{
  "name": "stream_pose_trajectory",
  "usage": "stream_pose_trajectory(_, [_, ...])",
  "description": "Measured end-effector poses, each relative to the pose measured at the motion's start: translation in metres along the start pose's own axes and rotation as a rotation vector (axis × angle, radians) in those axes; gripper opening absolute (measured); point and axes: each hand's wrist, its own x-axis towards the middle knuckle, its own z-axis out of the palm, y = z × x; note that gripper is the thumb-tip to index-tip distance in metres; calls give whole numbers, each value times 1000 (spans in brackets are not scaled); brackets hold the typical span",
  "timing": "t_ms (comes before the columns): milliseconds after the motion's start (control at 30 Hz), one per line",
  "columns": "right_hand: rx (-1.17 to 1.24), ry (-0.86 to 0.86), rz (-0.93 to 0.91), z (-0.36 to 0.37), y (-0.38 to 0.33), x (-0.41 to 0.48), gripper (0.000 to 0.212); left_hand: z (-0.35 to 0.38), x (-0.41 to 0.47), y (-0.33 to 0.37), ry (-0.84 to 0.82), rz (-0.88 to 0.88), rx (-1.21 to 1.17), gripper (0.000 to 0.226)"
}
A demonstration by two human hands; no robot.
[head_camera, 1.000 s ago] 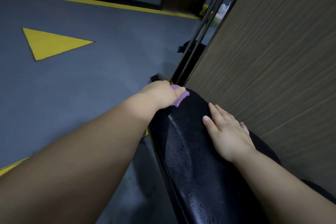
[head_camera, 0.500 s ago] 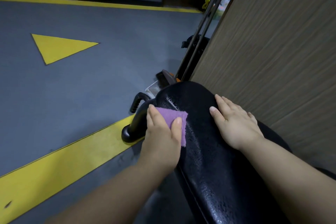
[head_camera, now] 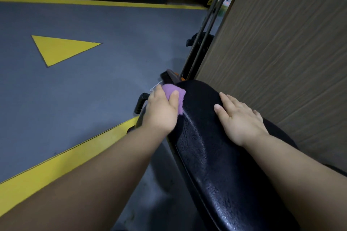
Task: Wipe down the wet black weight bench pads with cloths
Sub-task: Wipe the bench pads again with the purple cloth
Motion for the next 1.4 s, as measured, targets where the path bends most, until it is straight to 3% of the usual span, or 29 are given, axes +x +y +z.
stream_pose_trajectory(133, [5, 2, 3, 1, 0, 1, 59, 14, -84, -7, 47, 50, -204, 71])
stream_pose_trajectory(300, [2, 2, 10, 0, -2, 0, 59, 17, -147, -15, -174, -44, -343, 73])
stream_pose_trajectory(400, [-2, 2, 9, 0, -2, 0, 59, 14, -143, -9, -171, -56, -351, 74])
stream_pose_trajectory(567, [-3, 7, 7, 1, -1, 2, 59, 7, -71, -3, -21, -50, -293, 70])
stream_pose_trajectory(733, [-1, 11, 7, 2, 0, 3, 59, -2, -23, 1, -14, -66, -276, 58])
stream_pose_trajectory(967, [-5, 14, 3, 3, 1, 6, 59, 7, -85, -10, -29, -51, -399, 63])
stream_pose_trajectory(1133, [1, 16, 8, 2, -1, 5, 59, 18, -152, -19, -215, -94, -566, 80])
stream_pose_trajectory(1233, [-1, 19, 8, 1, -1, 4, 59, 16, -160, -16, -268, -137, -523, 73])
stream_pose_trajectory(1400, [0, 26, 3, 2, -1, 5, 59, 9, -125, -6, -164, -131, -451, 68])
